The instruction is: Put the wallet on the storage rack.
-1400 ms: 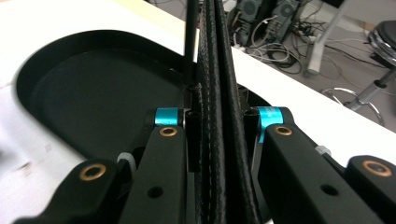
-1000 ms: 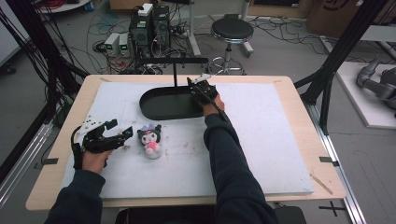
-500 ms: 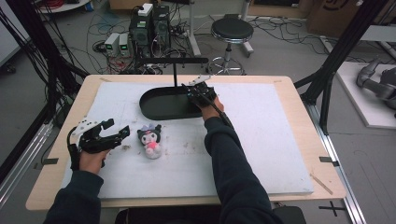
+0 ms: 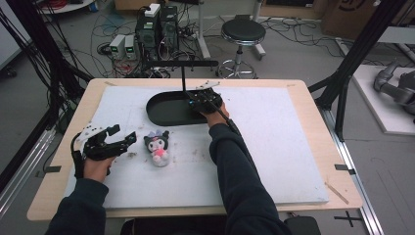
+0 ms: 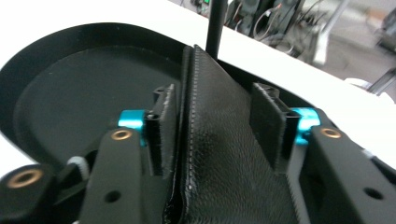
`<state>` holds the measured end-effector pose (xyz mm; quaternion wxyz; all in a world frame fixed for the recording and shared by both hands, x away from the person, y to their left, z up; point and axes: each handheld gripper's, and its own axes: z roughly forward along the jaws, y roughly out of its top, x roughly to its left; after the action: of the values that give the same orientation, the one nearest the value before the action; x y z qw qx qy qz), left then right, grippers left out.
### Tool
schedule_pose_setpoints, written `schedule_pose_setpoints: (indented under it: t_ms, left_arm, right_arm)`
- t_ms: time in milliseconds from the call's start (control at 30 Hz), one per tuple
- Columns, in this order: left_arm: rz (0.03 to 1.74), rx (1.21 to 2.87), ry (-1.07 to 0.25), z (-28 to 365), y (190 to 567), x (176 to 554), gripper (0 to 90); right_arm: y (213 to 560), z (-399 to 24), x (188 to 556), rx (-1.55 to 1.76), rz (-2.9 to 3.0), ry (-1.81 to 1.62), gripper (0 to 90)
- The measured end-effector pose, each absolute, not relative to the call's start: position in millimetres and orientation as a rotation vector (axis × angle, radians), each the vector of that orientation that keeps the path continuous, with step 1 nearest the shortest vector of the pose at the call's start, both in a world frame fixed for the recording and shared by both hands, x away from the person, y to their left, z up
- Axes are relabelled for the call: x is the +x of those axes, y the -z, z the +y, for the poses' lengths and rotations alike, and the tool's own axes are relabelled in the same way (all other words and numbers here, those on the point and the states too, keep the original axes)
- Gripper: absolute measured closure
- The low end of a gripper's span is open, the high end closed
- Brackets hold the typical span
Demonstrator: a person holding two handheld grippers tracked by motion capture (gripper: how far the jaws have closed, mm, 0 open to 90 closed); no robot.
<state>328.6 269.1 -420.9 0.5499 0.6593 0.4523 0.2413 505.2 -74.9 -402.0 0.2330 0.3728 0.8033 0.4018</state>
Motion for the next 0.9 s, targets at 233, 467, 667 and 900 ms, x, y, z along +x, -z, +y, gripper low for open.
schedule_pose_setpoints:
  t_ms: [233, 467, 667, 900]
  left_arm:
    - [1.074, 1.565, -0.571, 269, 422, 329, 20.8]
    - [1.074, 1.578, -0.569, 265, 422, 329, 20.8]
    - [1.06, 1.596, -0.563, 260, 423, 330, 20.8]
    - [1.057, 1.606, -0.545, 255, 424, 330, 20.8]
  right_arm:
    - [364, -108, 482, 0.926, 2.123, -1.24, 49.9]
    - [356, -157, 459, 0.931, 2.142, -1.265, 51.5]
    - [371, -188, 448, 1.015, 2.192, -1.234, 44.5]
    - [373, -233, 423, 1.019, 2.212, -1.198, 39.6]
